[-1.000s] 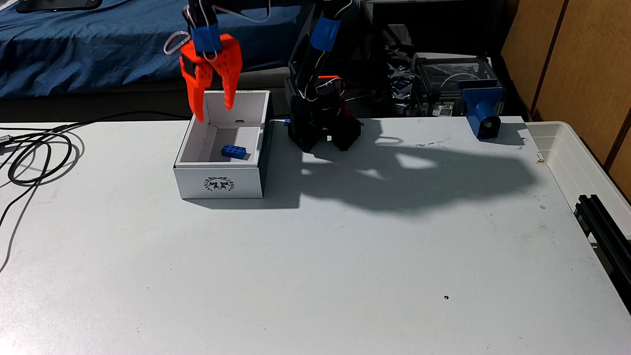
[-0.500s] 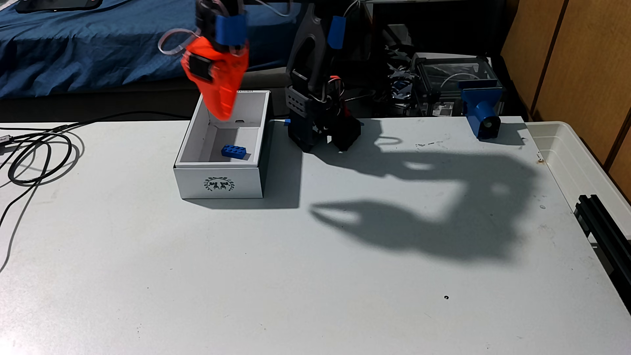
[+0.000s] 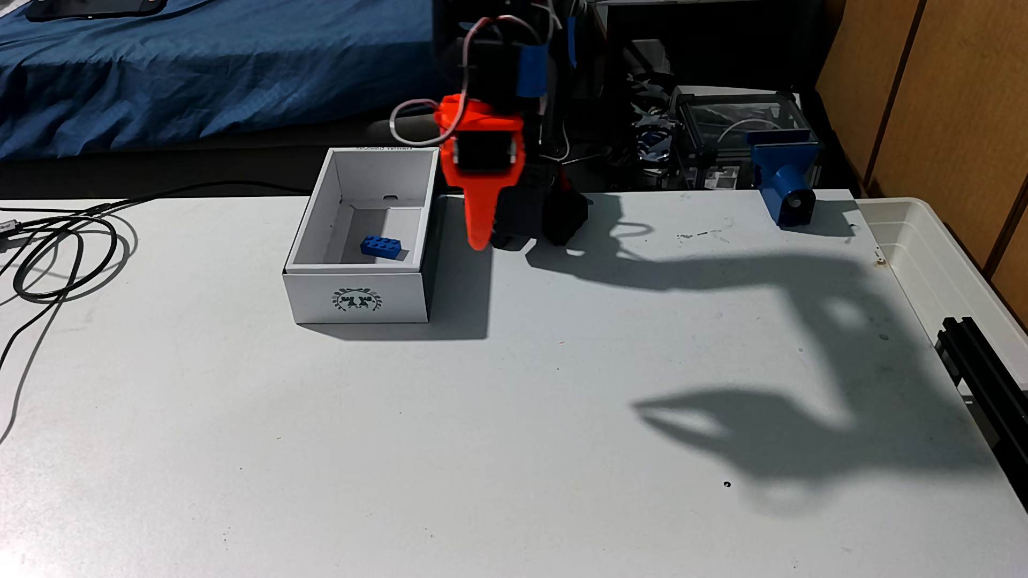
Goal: Grab the blue brick and place in box
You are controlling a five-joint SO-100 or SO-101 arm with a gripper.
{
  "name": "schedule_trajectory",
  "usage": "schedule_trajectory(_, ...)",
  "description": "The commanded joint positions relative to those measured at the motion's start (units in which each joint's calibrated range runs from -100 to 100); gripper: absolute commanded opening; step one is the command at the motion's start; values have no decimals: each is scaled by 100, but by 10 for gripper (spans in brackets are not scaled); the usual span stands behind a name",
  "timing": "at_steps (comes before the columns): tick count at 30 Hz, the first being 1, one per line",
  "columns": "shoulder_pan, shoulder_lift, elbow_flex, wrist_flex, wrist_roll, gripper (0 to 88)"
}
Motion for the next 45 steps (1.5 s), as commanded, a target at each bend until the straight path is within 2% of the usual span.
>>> schedule_trajectory(1,-182,-185,-142,-290,-224,8)
schedule_trajectory(6,-220,-193,115,-652,-619,8)
schedule_trajectory(17,-710,-312,355,-617,-834,8)
schedule_trajectory(27,-925,-2671,1757,-712,-913,8)
schedule_trajectory(31,-925,-3711,2831,-1513,-924,8)
schedule_trajectory(38,-918,-4641,5102,-3943,-1118,8)
schedule_trajectory(41,-918,-4684,5519,-4417,-1113,8)
schedule_trajectory(45,-940,-4692,5626,-4486,-1124,8)
